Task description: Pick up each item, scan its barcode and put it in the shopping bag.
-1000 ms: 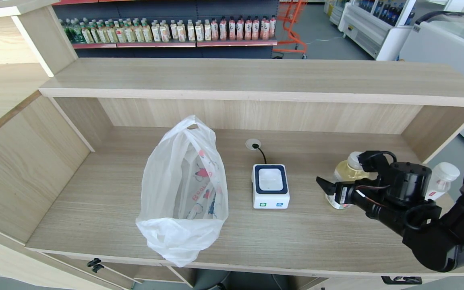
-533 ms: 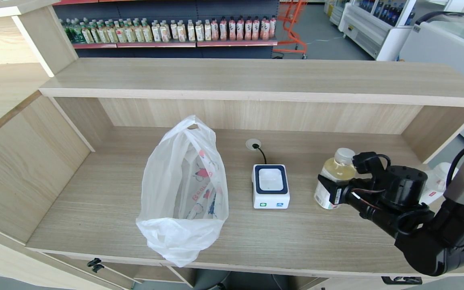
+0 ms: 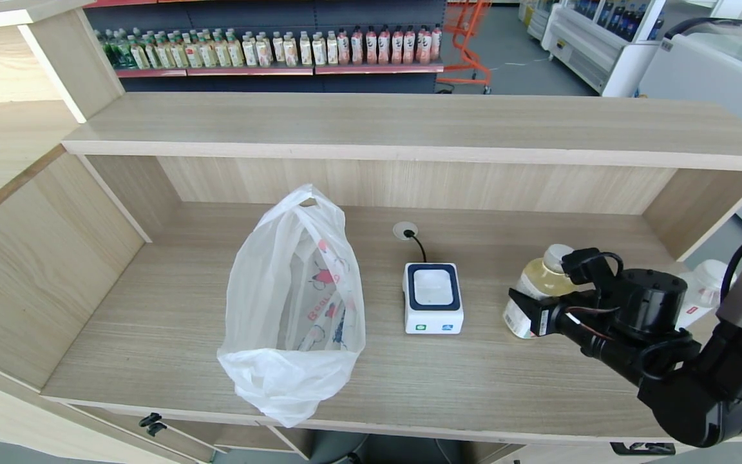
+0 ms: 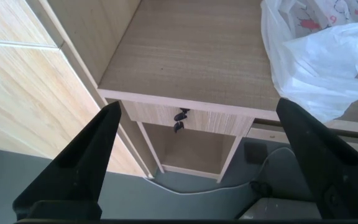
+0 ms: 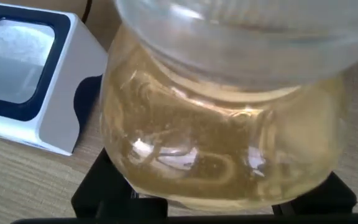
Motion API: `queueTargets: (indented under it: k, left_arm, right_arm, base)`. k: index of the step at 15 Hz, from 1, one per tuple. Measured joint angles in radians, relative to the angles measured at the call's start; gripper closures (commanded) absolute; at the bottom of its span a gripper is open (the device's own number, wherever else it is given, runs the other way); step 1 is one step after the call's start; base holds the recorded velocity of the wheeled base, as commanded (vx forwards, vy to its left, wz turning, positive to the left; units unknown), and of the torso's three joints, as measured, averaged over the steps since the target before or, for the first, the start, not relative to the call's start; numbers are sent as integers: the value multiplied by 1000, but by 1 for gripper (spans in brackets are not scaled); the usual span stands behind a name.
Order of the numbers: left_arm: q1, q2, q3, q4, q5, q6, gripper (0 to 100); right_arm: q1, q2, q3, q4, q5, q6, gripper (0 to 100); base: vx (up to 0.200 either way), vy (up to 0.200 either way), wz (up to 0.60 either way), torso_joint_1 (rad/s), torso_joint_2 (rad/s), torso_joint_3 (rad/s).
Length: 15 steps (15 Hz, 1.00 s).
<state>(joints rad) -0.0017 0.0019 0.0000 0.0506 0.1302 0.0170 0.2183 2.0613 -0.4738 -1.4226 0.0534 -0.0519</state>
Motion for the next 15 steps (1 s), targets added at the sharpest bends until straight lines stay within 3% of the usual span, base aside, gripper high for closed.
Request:
queueTargets:
  k: [2, 5, 7, 10, 12, 15]
  left_arm:
    - [0, 0, 0, 0, 0, 0, 0]
    - [0, 0, 0, 0, 0, 1, 0]
    - [0, 0, 0, 0, 0, 0, 0]
    - [0, 0, 0, 0, 0, 0, 0]
    - [0, 0, 0, 0, 0, 0, 0]
    - [1, 0, 0, 0, 0, 0, 0]
  right_arm:
    - [-11, -68, -7, 74, 64, 25, 100]
    - [-76, -292, -75, 427, 280, 81, 100]
    - [-126, -465, -167, 712, 576, 167, 100]
    - [-164, -645, -237, 847, 930, 244, 100]
    - [-135, -707, -221, 860, 1004, 257, 100]
    - [-52, -753, -177, 867, 1008, 270, 100]
  base:
    - [0, 0, 0, 0, 0, 0]
    - [0, 0, 0, 0, 0, 0]
    - [0, 0, 0, 0, 0, 0]
    - [0, 0, 0, 0, 0, 0]
    - [0, 0, 0, 0, 0, 0]
    - [0, 0, 0, 0, 0, 0]
